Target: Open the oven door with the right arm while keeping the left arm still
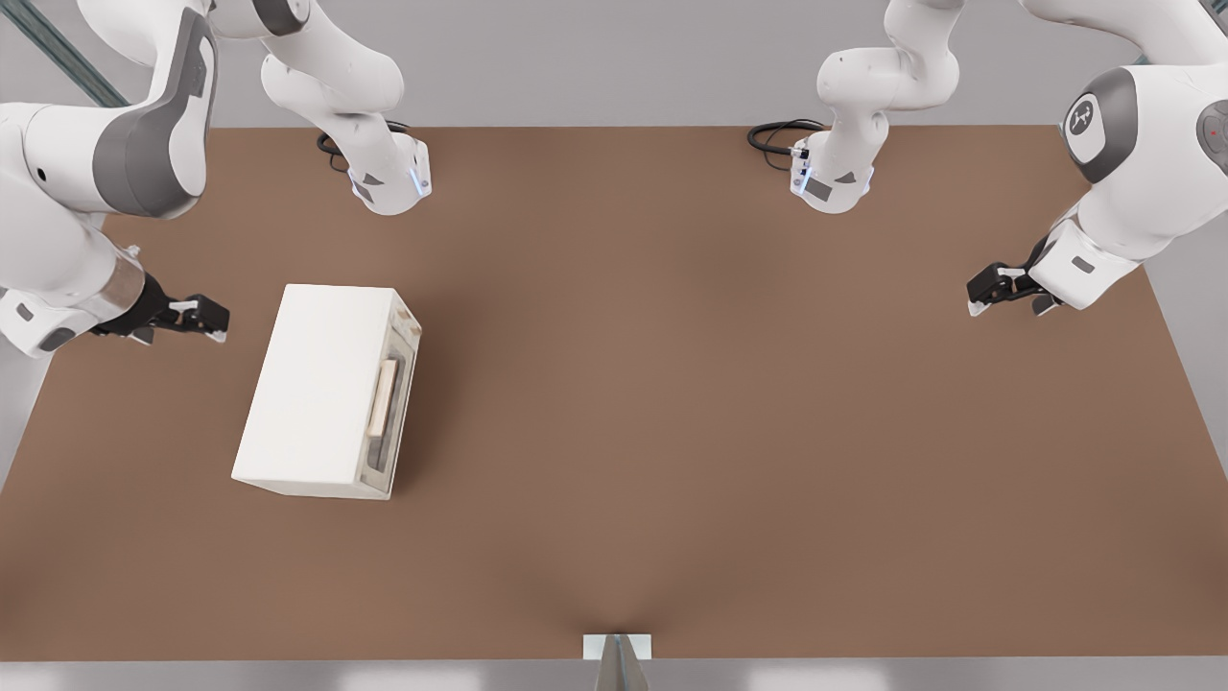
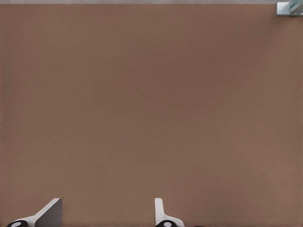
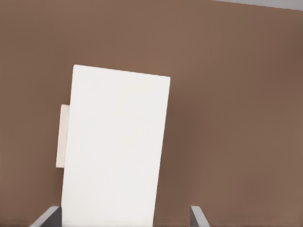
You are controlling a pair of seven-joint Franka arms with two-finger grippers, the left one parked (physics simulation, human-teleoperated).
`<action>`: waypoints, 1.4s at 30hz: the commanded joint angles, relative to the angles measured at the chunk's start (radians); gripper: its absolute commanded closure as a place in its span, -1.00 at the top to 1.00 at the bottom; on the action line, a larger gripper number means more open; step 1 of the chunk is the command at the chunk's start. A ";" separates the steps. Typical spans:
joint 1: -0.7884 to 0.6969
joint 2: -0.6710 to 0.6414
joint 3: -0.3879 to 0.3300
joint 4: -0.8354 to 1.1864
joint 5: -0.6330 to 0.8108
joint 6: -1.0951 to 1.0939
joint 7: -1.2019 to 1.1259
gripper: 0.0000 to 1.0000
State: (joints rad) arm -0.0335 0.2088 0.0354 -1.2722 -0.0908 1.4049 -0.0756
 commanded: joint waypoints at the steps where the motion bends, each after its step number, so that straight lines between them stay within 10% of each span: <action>1: 0.000 0.000 0.000 0.001 0.000 -0.035 -0.066 1.00; 13: 0.397 0.357 0.000 -0.012 -0.639 -0.026 0.666 0.93; 17: 0.468 0.399 0.000 -0.009 -0.632 -0.024 0.757 -0.59; 19: 0.468 0.399 -0.002 -0.007 -0.600 0.003 0.754 -0.79; 42: 0.466 0.414 0.032 -0.107 -0.526 0.082 0.789 -0.97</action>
State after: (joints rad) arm 0.4352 0.6289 0.0664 -1.3764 -0.6177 1.4934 0.5695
